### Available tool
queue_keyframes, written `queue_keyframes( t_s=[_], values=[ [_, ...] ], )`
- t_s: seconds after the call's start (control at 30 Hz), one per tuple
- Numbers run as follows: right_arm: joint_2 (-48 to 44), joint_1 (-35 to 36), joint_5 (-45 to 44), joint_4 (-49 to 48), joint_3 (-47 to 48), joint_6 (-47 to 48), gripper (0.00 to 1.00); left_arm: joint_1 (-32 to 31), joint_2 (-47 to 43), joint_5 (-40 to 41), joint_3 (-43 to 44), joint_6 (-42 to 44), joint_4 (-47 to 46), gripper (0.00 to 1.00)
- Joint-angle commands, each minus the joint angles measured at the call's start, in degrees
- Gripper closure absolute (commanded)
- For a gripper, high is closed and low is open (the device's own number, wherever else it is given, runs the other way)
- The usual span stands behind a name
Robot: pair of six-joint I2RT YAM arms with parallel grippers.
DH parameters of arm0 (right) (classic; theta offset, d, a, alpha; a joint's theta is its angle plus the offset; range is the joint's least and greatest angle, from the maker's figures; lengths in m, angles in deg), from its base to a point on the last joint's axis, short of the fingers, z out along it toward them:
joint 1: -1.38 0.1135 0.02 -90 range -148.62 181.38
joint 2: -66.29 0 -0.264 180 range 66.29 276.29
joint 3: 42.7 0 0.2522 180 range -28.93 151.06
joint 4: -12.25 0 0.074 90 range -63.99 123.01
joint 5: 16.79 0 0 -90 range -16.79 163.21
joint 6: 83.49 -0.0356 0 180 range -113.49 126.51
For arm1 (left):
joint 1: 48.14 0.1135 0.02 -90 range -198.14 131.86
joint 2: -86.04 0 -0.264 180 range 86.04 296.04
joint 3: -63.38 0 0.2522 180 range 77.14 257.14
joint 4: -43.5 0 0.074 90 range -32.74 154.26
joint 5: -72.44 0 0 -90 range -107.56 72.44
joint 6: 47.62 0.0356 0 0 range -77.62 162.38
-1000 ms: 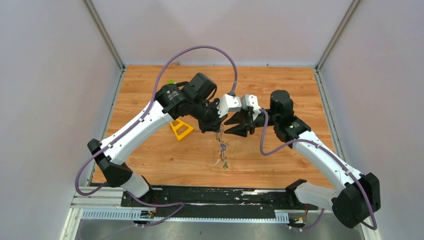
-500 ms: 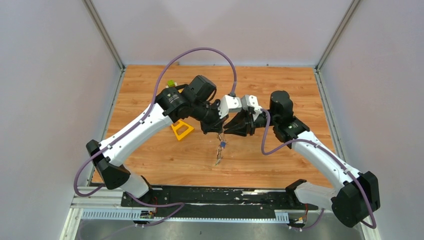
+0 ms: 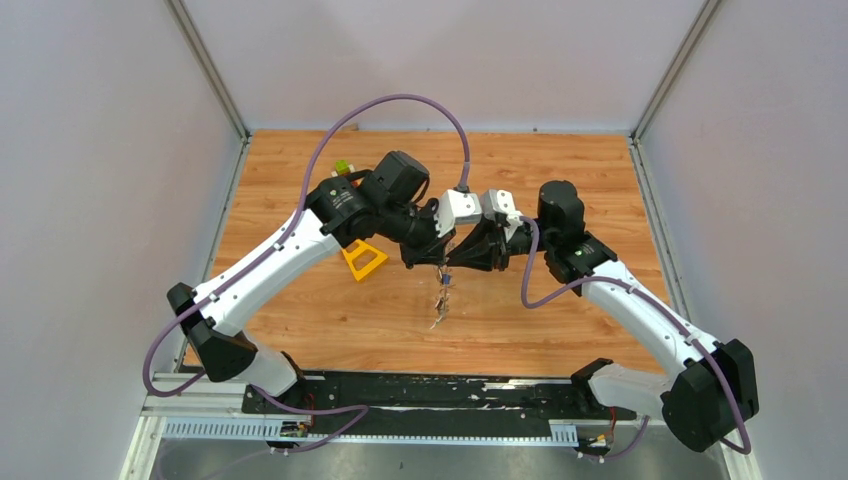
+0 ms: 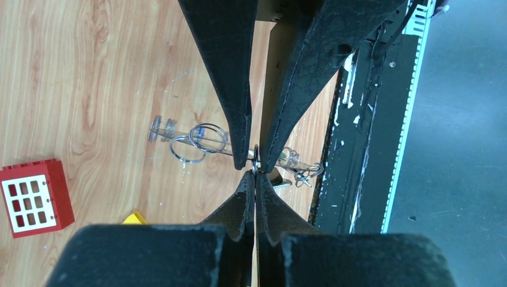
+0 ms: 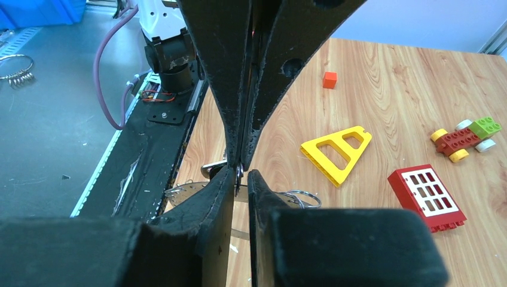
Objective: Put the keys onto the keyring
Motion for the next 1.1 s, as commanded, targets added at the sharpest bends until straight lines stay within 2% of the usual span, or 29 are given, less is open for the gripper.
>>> queue_keyframes(
  t_s=[0.0,0.2,0.33,0.57,0.6,0.83,0.97,1.07],
  values=[
    [-0.13,-0.17,1.29,-2.0,0.1,-0.65,0.85,-0.37,-2.44,-1.62,-0.05,-0.7,-2.7,1.0],
    [0.0,-0.17,1.2,-2.07,0.1,-0.74,0.9,-0.37,-2.44,-1.81,-0.14,-0.99,-3.25,1.0],
    [-0.18,-0.17,0.36,-2.01,0.02,-0.53,1.0,-0.35,-2.5,-2.06,-0.3,-1.11,-3.71,1.0],
    [-0.48,-0.17,-1.52,0.1,0.8,0.74,1.0,-0.38,-4.45,-2.9,-2.48,-0.7,-6.37,1.0],
    [-0.58,-0.2,-1.68,0.1,0.81,0.79,1.0,-0.37,-5.22,-2.87,-3.26,-0.4,-7.16,0.98],
    [-2.27,-0.32,-2.16,0.58,1.05,1.19,1.0,-0.21,-11.25,-3.07,-8.97,3.39,-13.23,0.67],
    [-3.29,-0.79,-2.03,0.63,1.24,0.74,1.0,0.21,-14.56,-2.76,-11.75,6.32,-14.94,0.56],
    [-3.96,-1.06,-1.03,0.37,1.33,0.28,1.0,0.99,-16.56,-1.84,-14.0,8.79,-16.33,0.53]
  ],
)
